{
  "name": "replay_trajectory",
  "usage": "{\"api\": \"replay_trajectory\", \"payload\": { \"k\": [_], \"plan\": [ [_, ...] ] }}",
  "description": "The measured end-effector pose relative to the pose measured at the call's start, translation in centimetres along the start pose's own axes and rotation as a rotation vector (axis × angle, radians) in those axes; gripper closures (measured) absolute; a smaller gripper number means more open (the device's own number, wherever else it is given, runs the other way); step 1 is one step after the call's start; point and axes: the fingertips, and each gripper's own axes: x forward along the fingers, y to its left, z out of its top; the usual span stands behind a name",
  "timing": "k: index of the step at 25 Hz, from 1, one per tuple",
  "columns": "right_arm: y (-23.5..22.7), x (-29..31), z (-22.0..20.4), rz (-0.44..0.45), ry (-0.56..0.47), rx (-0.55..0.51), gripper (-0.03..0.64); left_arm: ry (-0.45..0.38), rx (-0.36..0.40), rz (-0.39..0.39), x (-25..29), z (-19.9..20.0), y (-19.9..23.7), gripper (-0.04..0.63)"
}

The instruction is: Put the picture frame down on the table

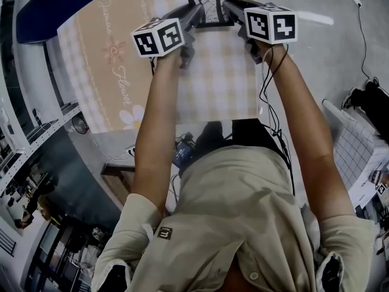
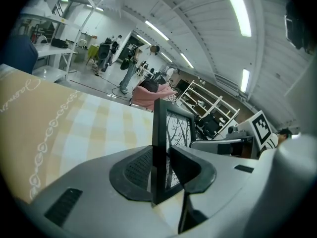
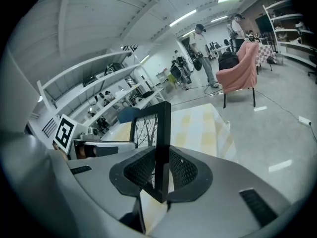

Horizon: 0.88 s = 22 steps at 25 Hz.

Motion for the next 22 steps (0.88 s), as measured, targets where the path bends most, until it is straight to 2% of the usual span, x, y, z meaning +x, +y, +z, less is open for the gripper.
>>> {"api": "replay_trajectory", "payload": {
  "k": [22],
  "plan": [
    [-2.2,2.9,-1.9,-0.027,0.039,0.021,0.522,0.050,-0.006,0.038,2.2,-1.7,2.5,0.479]
  ]
}}
